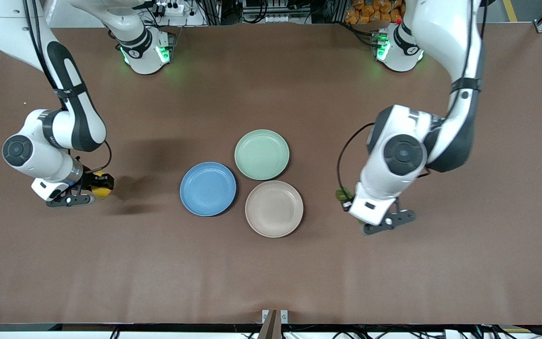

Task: Pick lemon and lettuce from blue and beige plates
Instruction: 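Lift the lemon with the right gripper while the left gripper lifts lettuce, then lower and release the lemon and lettuce beside the plates with both grippers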

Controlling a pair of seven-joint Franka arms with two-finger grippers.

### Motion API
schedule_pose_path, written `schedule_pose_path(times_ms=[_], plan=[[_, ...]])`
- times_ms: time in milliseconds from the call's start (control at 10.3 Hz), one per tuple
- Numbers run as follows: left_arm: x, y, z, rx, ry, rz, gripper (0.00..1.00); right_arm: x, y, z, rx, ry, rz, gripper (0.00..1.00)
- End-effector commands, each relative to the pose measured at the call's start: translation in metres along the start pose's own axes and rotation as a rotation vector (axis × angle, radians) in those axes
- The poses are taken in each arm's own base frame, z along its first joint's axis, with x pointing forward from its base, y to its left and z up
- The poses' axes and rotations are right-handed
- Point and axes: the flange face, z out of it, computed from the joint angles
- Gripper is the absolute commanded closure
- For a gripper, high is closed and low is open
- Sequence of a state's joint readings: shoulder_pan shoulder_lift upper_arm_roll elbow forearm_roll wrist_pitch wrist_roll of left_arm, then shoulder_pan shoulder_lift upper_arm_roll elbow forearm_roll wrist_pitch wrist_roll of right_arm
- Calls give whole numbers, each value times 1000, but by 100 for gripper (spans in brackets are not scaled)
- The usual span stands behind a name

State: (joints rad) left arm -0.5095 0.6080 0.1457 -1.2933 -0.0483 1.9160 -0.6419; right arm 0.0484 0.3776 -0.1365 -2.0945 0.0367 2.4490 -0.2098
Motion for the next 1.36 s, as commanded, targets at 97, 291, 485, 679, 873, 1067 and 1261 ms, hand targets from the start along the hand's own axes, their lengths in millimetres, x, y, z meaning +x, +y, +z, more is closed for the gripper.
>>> schedule_pose_path(times_ms=[97,291,485,679,873,1067,1261], plan=[[19,-60,-32,-38,-90,45,100,-10,0,22,4,-7,-6,84],[34,-99,-43,-81,-112,60,100,-8,-3,31,0,-3,-12,84],[32,-132,-48,-96,-133,82,100,-6,-7,40,-1,0,-14,84],[25,-163,-36,-83,-163,138,100,-7,-12,49,19,-11,7,82],[28,-173,-10,-76,-170,152,100,-5,-16,51,28,-9,12,80],[40,-177,39,-55,-167,164,100,-1,-18,50,26,-1,9,58],[51,-186,79,-40,-159,177,100,9,-18,39,25,17,14,2]])
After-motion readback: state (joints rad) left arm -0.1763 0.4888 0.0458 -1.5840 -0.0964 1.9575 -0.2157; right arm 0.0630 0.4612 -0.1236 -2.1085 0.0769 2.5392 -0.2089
